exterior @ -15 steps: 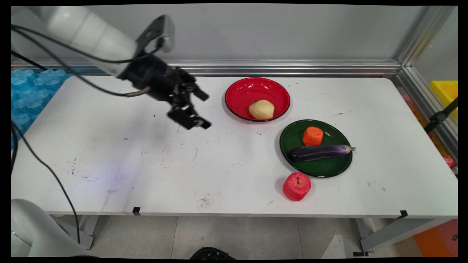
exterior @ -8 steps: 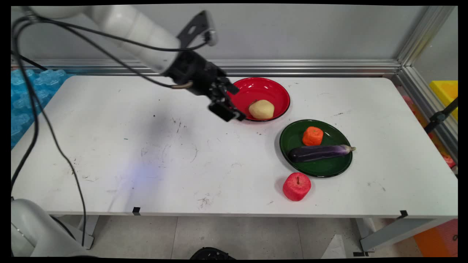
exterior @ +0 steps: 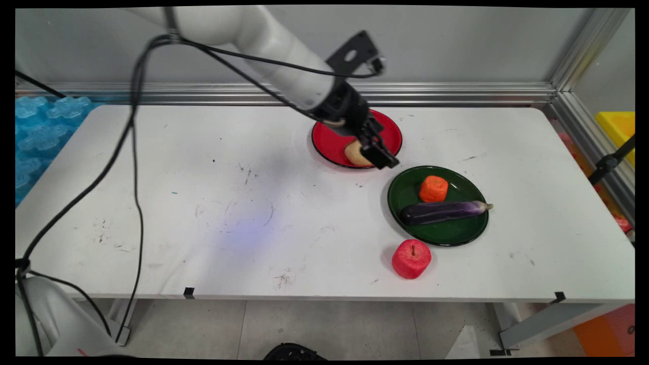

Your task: Pick up the mandarin from the green plate

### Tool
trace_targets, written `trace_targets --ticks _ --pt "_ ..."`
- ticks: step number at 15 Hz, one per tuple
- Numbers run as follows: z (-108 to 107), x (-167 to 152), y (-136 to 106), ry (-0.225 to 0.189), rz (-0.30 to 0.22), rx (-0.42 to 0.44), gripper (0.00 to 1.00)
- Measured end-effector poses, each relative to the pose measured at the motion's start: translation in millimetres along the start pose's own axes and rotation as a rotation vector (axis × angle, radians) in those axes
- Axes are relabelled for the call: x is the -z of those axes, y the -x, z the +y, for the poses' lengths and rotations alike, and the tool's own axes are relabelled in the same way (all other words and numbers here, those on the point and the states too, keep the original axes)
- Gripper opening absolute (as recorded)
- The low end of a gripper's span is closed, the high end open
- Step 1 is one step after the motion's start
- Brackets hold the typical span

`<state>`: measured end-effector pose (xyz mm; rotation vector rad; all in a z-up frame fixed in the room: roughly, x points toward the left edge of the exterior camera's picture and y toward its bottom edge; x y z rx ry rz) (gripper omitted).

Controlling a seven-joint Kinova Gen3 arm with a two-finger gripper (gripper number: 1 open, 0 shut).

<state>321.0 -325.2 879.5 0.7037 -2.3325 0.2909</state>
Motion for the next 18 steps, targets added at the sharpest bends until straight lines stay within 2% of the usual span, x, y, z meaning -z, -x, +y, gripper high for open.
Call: trace_targets --ticks 9,18 --pt "1 -105 -41 0.008 -0.073 -0.002 1.00" --pt "5 -177 -56 0.016 -0.158 0.011 1.00"
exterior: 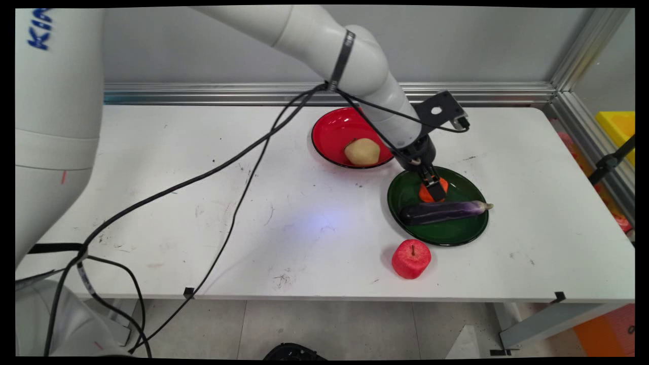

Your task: Pick up the mandarin from the green plate, then place the picked object on the red plate

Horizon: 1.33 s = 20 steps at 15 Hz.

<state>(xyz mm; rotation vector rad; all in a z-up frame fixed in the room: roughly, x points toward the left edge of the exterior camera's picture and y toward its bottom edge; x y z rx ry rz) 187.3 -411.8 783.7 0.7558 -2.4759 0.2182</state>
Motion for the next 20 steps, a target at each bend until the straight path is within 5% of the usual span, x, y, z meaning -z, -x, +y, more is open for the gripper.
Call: trace_targets --ticks 11,12,20 --pt "-4 -28 -8 -0.011 -0.051 0.006 1.00" --pt "-4 -29 -8 -0.012 -0.053 0.004 0.00" --pt "-7 -15 -4 -0.025 -0.061 -0.025 0.00"
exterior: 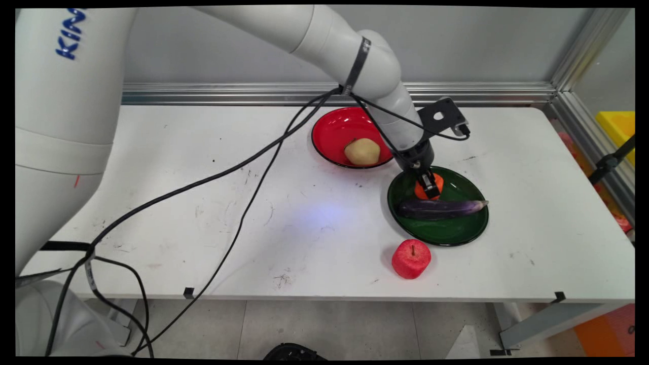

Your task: Place the picked object on the red plate

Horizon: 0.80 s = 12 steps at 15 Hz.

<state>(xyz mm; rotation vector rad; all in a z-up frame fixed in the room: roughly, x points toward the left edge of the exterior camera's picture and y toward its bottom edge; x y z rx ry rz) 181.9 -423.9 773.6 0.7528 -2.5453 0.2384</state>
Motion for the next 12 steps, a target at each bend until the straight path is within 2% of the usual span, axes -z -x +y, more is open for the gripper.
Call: trace_targets --ticks 7,12 --pt "2 48 4 -0.010 0.032 -0.022 0.00" --pt "-7 111 20 -0.066 0.067 0.023 0.00"
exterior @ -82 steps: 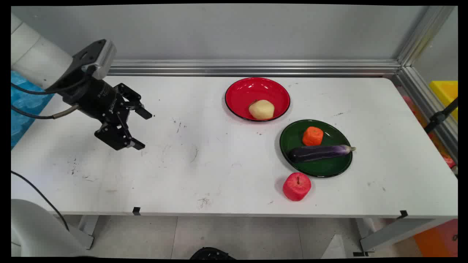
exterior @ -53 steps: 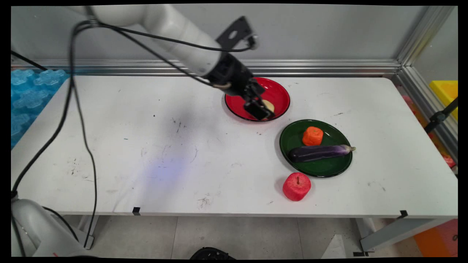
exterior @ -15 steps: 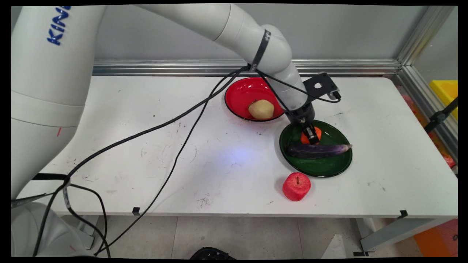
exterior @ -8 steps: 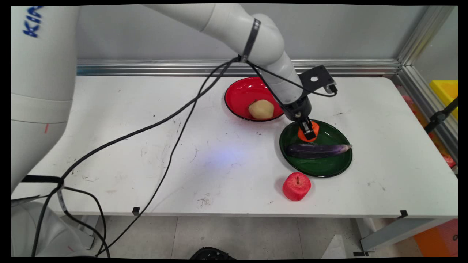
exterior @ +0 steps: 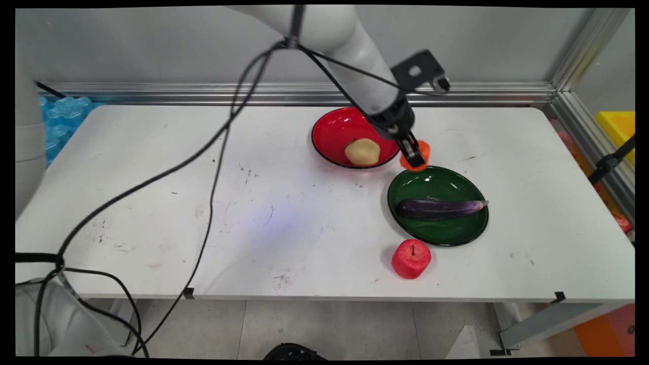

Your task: Place the picked object on the red plate

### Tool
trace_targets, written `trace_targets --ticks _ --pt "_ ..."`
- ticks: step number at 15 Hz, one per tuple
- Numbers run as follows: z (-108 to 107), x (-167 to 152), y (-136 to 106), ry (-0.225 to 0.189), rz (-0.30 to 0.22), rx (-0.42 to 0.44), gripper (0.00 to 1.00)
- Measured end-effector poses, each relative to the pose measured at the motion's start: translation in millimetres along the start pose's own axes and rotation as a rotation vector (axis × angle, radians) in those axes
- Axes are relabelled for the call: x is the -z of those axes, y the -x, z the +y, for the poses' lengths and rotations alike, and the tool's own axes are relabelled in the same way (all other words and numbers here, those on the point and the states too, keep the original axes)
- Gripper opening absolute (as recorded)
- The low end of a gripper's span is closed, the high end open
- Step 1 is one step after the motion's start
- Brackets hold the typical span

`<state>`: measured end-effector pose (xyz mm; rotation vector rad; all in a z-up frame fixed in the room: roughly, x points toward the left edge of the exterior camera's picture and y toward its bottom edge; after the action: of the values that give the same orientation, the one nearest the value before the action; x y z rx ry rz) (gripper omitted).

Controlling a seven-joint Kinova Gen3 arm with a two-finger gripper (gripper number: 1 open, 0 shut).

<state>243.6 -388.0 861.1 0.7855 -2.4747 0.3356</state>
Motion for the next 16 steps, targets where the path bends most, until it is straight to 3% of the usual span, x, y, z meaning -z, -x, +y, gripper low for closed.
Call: trace_targets --ticks 5,9,12,16 --pt "-35 51 28 -0.085 0.014 0.092 0.00" --pt "-76 79 58 -0.166 0.012 0.178 0.00" --pt "-104 86 74 -0.206 0.012 0.214 0.00" --pt "-139 74 88 -0.222 0.002 0.227 0.00"
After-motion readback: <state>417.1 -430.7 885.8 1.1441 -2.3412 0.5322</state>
